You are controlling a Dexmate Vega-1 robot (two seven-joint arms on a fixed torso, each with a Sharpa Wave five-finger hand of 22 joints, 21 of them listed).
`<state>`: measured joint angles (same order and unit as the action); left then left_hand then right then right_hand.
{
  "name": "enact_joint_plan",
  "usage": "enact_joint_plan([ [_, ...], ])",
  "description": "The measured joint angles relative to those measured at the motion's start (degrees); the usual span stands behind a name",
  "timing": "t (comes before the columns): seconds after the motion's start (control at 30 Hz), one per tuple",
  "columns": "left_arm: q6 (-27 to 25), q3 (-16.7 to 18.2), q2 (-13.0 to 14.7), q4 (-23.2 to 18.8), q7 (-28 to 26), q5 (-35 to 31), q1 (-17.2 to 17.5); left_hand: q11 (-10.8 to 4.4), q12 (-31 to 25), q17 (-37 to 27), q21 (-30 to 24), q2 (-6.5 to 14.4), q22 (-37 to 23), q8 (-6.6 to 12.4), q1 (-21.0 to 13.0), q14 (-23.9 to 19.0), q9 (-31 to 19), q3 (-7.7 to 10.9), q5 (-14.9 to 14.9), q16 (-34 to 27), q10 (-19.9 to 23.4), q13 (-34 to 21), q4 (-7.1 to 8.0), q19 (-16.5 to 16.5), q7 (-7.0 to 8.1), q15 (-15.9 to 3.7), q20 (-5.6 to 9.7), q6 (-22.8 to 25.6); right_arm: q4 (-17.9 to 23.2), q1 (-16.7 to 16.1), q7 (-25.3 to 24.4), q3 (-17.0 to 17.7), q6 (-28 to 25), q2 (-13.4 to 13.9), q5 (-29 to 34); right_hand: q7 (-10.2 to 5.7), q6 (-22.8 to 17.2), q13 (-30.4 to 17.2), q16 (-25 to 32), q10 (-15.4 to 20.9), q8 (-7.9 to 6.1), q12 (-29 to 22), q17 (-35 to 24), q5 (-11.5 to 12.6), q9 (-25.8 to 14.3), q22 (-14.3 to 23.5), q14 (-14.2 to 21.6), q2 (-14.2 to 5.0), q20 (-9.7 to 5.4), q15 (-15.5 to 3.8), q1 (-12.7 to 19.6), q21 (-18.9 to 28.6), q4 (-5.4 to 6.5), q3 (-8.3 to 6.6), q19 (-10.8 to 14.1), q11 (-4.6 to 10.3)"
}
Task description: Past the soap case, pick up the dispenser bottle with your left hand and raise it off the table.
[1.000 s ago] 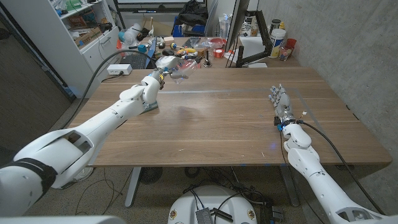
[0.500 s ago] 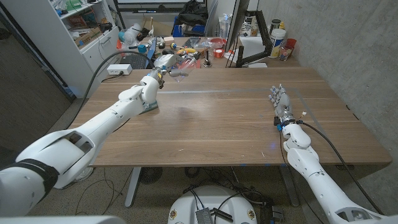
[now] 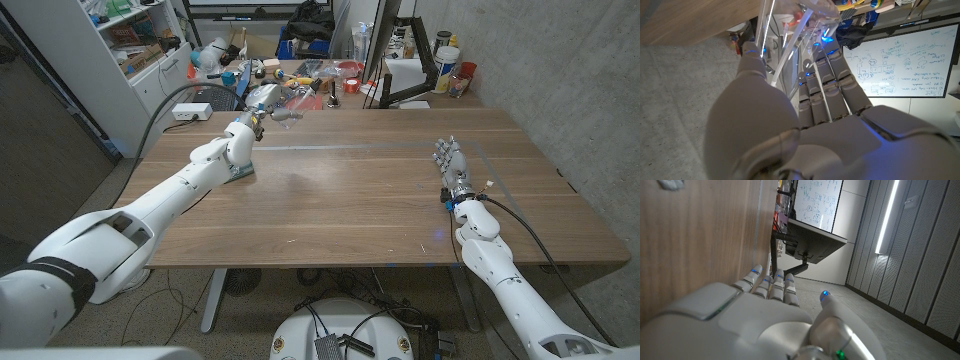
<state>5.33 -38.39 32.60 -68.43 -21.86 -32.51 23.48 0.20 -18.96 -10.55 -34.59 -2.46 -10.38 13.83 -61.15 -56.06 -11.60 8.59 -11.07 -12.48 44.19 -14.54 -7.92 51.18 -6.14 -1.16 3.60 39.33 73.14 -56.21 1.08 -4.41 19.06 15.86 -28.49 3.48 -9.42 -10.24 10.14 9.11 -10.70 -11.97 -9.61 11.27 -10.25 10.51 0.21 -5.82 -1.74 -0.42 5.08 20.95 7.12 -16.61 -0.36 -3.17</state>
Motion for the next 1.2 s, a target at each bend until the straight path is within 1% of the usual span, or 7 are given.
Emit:
enact_joint_plan([
  [0.53, 0.74, 1.31, -0.71, -0.04, -3.3, 0.63, 0.96, 0.0, 0.01, 0.01, -0.43, 0.0, 0.12, -0.04, 0.0, -0.08, -0.26, 0.0, 0.01, 0.21, 0.0, 0.04, 0.0, 0.1, 0.0, -0.07, 0.09, 0.0, 0.49, -0.22, -0.05, 0.07, 0.1, 0.06, 0.0, 0.0, 0.0, 0.0, 0.0, 0.0, 0.0, 0.0, 0.0, 0.0, 0.0, 0.0, 0.0, 0.0, -0.21, 0.0, 0.0, -0.44, 0.0, 0.0, 0.22, 0.0],
  [0.73, 1.22, 1.72, -1.18, 0.29, -4.58, 0.69, 1.2, 0.71, 0.06, 0.03, -0.43, 0.0, 0.13, -0.15, 0.0, -0.36, -0.29, 0.0, 0.13, 0.23, 0.71, 0.28, 0.0, 0.21, -0.01, 0.21, -0.02, 0.01, 0.59, -0.27, -0.02, 0.09, 0.11, 0.1, 0.0, 0.0, 0.0, 0.0, 0.0, 0.0, 0.0, 0.0, 0.0, 0.0, 0.0, 0.0, 0.0, 0.0, -0.22, 0.0, 0.0, -0.44, 0.0, 0.0, 0.21, 0.0],
  [0.9, 1.75, 1.99, -1.49, 0.58, -6.26, 0.83, 1.41, 0.72, 0.18, 0.05, -0.42, 0.0, 0.11, -0.25, 0.0, -0.36, -0.28, 0.0, 0.18, 0.34, 0.72, 0.32, 0.0, 0.21, -0.01, 0.21, -0.02, 0.02, 0.65, -0.33, 0.06, 0.11, 0.11, 0.12, -0.01, 0.0, 0.0, 0.0, 0.0, 0.0, 0.0, 0.0, 0.0, 0.0, 0.0, 0.0, 0.0, 0.0, 0.0, 0.0, 0.0, -0.65, 0.0, 0.0, 0.43, 0.0],
  [0.93, 1.75, 2.09, -1.57, 0.66, -6.26, 0.83, 1.45, 0.72, 0.21, 0.05, -0.42, 0.0, 0.1, -0.25, 0.0, -0.37, -0.28, 0.0, 0.22, 0.34, 0.72, 0.33, 0.0, 0.22, -0.31, 0.21, -0.03, 0.31, 0.65, -0.33, 0.08, 0.11, 0.11, 0.12, -0.01, 0.0, 0.0, 0.0, 0.0, 0.0, 0.0, 0.0, 0.0, 0.0, 0.0, 0.0, 0.0, 0.0, 0.0, 0.0, 0.0, -0.84, 0.0, 0.0, 0.42, 0.0],
  [1.0, 1.75, 2.26, -1.75, 0.87, -6.26, 0.83, 1.56, 0.71, 0.22, 0.04, -0.42, 0.0, 0.1, -0.2, 0.0, -0.37, -0.22, 0.0, 0.24, 0.34, 0.72, 0.34, 0.0, 0.3, -0.32, 0.2, -0.11, 0.32, 0.65, -0.33, 0.11, 0.11, 0.11, 0.12, -0.02, 0.0, 0.0, 0.0, 0.0, 0.0, 0.0, 0.0, 0.0, 0.0, 0.0, 0.0, 0.0, 0.0, 0.0, 0.0, 0.0, -0.88, 0.0, 0.0, 0.42, 0.0],
  [1.03, 2.22, 2.32, -1.82, 0.95, -7.69, 1.02, 1.62, 0.71, 0.23, 0.04, -0.42, 0.0, 0.1, -0.13, 0.0, -0.37, -0.18, 0.0, 0.34, 0.34, 0.72, 0.33, 0.0, 0.35, -0.32, 0.2, -0.16, 0.32, 0.66, -0.35, 0.12, 0.12, 0.11, 0.13, -0.03, 0.0, 0.0, 0.0, 0.0, 0.0, 0.0, 0.0, 0.0, 0.0, 0.0, 0.0, 0.0, 0.0, 0.0, 0.0, 0.0, -0.88, 0.0, 0.0, 0.42, 0.0],
  [1.2, 2.65, 2.71, -2.19, 1.29, -8.96, 1.26, 1.81, 0.71, 0.23, 0.0, -0.41, 0.0, 0.09, 0.0, 0.0, -0.55, -0.05, 0.0, 0.45, 0.44, 0.72, 0.32, 0.0, 0.42, -0.51, 0.32, -0.22, 0.51, 0.65, -0.37, 0.15, 0.13, 0.11, 0.13, -0.05, 0.0, 0.0, 0.0, 0.0, 0.0, 0.0, 0.0, 0.0, 0.0, 0.0, 0.0, 0.0, 0.0, 0.0, 0.0, 0.0, -0.88, 0.0, 0.0, 0.42, 0.0],
])
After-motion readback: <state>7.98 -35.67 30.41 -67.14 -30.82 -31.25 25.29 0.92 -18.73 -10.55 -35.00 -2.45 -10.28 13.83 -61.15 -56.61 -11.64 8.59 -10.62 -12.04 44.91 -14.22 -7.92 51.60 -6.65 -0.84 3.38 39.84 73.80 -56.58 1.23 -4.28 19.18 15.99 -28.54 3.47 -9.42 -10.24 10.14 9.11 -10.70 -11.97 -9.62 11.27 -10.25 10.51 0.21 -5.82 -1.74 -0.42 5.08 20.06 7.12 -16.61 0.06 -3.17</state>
